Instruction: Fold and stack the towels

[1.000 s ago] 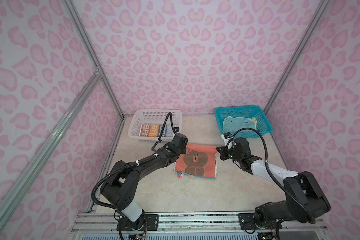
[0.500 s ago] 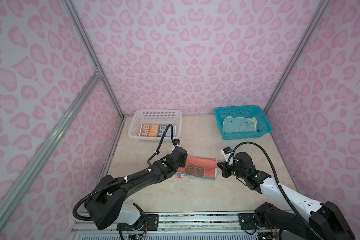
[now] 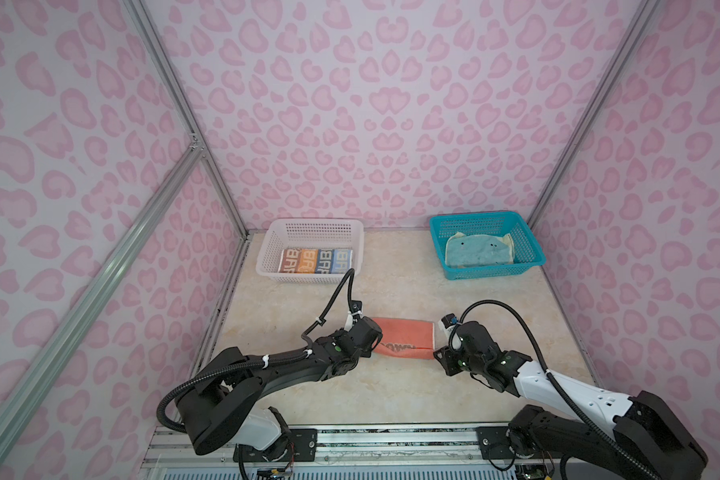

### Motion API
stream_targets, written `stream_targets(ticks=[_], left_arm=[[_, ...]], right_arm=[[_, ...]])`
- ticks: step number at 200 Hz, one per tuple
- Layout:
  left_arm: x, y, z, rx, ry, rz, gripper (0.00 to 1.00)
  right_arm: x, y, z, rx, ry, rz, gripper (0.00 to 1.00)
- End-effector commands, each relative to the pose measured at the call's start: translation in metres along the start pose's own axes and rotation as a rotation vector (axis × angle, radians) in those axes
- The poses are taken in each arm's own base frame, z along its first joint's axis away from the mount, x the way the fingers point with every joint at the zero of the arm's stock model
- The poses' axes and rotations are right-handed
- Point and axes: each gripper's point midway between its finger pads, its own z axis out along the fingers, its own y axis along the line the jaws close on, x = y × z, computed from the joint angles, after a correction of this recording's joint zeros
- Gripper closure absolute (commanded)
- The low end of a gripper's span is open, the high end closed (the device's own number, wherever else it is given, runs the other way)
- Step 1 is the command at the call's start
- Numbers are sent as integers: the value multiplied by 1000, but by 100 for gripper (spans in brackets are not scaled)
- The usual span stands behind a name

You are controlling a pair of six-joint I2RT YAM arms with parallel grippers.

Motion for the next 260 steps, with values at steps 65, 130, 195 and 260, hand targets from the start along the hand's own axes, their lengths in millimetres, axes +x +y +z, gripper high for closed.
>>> stream_targets(ticks=[65, 130, 195, 260], left_arm=[[-20, -1, -23, 91, 8, -78, 2], [-4, 2, 4, 172, 173, -223, 2], [20, -4, 30, 218, 269, -243, 9], [33, -23, 39, 300, 340, -247, 36]], right_arm=[[-61, 27, -23, -14, -126, 18, 57], [-46, 45, 37, -62, -36, 84, 61], [-22, 27, 62, 14, 46, 134, 77], [-22, 24, 67, 11, 30, 144, 80]])
